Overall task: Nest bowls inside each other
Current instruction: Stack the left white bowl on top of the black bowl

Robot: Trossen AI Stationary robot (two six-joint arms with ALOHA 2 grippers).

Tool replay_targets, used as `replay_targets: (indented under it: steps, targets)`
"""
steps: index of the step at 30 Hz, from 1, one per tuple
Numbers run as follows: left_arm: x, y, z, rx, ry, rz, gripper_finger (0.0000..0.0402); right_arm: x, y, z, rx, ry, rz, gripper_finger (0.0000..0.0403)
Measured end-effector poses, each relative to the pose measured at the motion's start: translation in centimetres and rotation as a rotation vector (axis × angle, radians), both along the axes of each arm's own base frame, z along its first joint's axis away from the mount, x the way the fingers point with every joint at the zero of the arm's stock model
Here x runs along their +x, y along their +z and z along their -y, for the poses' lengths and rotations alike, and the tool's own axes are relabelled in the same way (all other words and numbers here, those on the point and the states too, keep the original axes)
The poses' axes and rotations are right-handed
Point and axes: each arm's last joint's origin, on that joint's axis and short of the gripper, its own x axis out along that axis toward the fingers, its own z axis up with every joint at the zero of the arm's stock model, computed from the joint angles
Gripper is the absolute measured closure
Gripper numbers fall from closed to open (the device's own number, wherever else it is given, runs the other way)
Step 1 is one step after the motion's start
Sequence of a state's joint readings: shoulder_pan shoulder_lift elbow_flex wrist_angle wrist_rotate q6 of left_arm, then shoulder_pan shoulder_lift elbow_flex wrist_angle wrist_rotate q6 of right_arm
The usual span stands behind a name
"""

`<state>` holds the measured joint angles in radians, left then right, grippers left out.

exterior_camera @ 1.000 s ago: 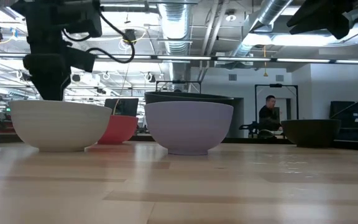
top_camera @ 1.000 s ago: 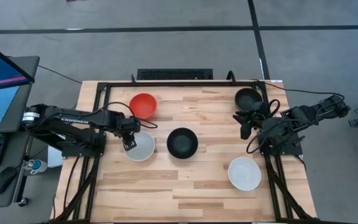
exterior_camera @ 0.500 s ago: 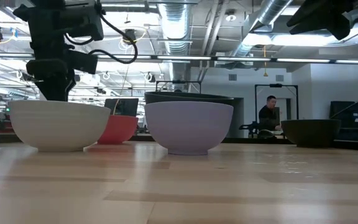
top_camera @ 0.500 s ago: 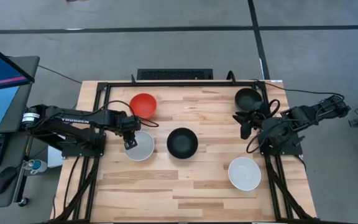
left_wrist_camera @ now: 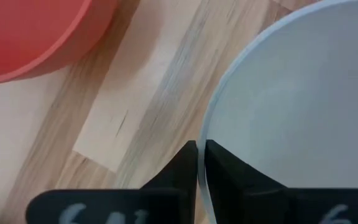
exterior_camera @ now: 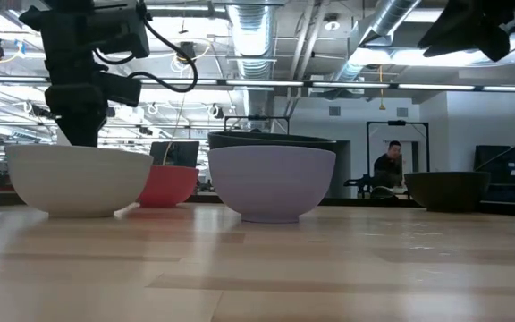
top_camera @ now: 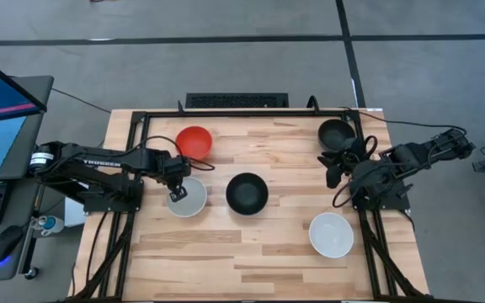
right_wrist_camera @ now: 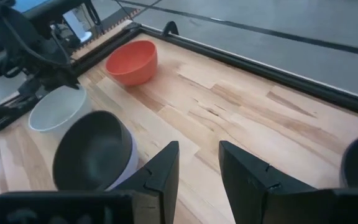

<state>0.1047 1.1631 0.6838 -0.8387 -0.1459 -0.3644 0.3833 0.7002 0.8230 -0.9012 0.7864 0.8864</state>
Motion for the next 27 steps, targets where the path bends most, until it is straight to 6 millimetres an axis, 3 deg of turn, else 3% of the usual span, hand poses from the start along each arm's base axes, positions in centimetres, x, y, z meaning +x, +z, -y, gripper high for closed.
replay_targets:
  steps: [15, 23, 27]
  targets:
    - [0.0, 0.0, 0.9, 0.053, 0.086, 0.014, 0.0383, 0.1, 0.1, 0.0, 0.043, -0.024, 0.040, 0.0265]
    - [0.1, 0.0, 1.3, -0.092, 0.048, 0.017, 0.0398, 0.1, 0.1, 0.0, 0.043, -0.024, 0.040, 0.0265]
    - [0.6, 1.1, 1.6, -0.202, 0.032, 0.047, 0.0399, 0.1, 0.1, 0.0, 0.043, -0.023, 0.040, 0.0265]
